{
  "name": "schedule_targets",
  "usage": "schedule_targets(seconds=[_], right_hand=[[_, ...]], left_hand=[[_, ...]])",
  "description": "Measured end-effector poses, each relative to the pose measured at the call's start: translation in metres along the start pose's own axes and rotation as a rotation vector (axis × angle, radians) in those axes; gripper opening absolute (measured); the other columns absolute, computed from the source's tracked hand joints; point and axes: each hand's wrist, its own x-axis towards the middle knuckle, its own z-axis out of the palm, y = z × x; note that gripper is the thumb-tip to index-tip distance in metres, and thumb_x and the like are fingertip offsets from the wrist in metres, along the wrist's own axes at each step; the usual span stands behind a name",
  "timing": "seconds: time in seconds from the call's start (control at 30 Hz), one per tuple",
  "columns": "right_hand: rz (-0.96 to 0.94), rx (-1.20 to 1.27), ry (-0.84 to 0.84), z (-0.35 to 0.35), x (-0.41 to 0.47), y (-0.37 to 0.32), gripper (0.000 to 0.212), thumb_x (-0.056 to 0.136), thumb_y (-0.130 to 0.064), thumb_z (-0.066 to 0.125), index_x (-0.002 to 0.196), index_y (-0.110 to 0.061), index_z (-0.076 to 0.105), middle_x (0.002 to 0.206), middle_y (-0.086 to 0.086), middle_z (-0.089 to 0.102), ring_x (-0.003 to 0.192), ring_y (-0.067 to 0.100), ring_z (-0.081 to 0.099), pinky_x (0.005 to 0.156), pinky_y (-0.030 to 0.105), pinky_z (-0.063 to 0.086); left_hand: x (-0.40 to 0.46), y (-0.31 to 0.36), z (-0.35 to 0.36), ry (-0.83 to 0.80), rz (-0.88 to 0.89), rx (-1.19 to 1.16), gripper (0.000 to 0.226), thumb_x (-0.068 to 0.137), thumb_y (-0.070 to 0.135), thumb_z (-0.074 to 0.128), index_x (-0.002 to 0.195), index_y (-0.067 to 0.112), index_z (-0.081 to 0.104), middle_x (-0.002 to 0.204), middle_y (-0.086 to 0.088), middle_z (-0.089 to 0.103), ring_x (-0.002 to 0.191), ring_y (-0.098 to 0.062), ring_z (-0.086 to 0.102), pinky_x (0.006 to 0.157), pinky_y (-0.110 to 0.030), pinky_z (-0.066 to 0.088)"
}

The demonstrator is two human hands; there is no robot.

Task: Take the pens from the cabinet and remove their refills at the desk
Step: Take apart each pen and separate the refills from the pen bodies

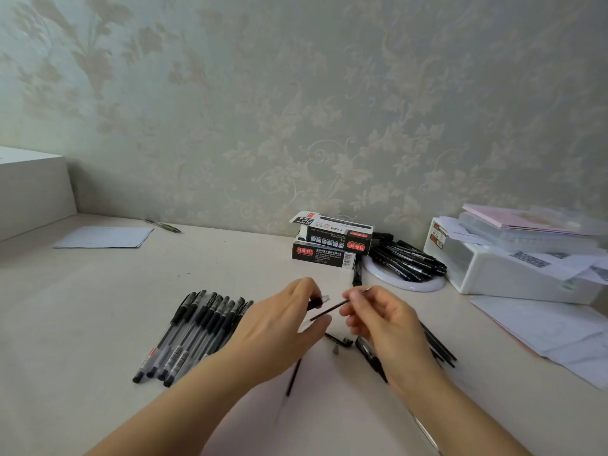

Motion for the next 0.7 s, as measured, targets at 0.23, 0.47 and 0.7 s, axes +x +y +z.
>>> schedule_targets(seconds=[0.23, 0.47, 0.7], right_hand=[[-0.118, -0.002, 0.318, -0.017, 0.008, 0.0, 0.017, 0.097, -0.024, 0.059, 0.085, -0.014, 0.067, 0.068, -0.005, 0.07, 0.058, 0.0, 0.058, 0.056, 0.015, 0.051], [-0.148, 0.001, 0.291, -0.015, 0.007, 0.0, 0.018, 0.097, -0.026, 0.058, 0.085, -0.017, 0.068, 0.071, -0.003, 0.071, 0.061, 0.002, 0.06, 0.058, 0.017, 0.052], [-0.01, 0.172, 0.178, -0.01, 0.005, -0.001, 0.02, 0.1, -0.022, 0.054, 0.092, -0.009, 0.066, 0.075, 0.003, 0.072, 0.064, 0.006, 0.062, 0.062, 0.021, 0.051]], left_hand=[[-0.007, -0.017, -0.003, -0.228, -0.088, 0.12, 0.044, 0.069, 0.063, 0.056, 0.096, 0.036, 0.032, 0.08, 0.021, 0.04, 0.071, -0.008, 0.045, 0.058, -0.027, 0.034], [-0.005, -0.021, -0.012, -0.185, -0.103, 0.172, 0.033, 0.083, 0.039, 0.056, 0.107, 0.03, 0.035, 0.094, 0.016, 0.043, 0.074, -0.013, 0.046, 0.058, -0.028, 0.035], [-0.005, -0.01, -0.003, -0.091, 0.005, 0.032, 0.018, 0.098, 0.05, 0.035, 0.112, 0.039, 0.038, 0.085, 0.017, 0.047, 0.069, -0.01, 0.048, 0.06, -0.03, 0.04]])
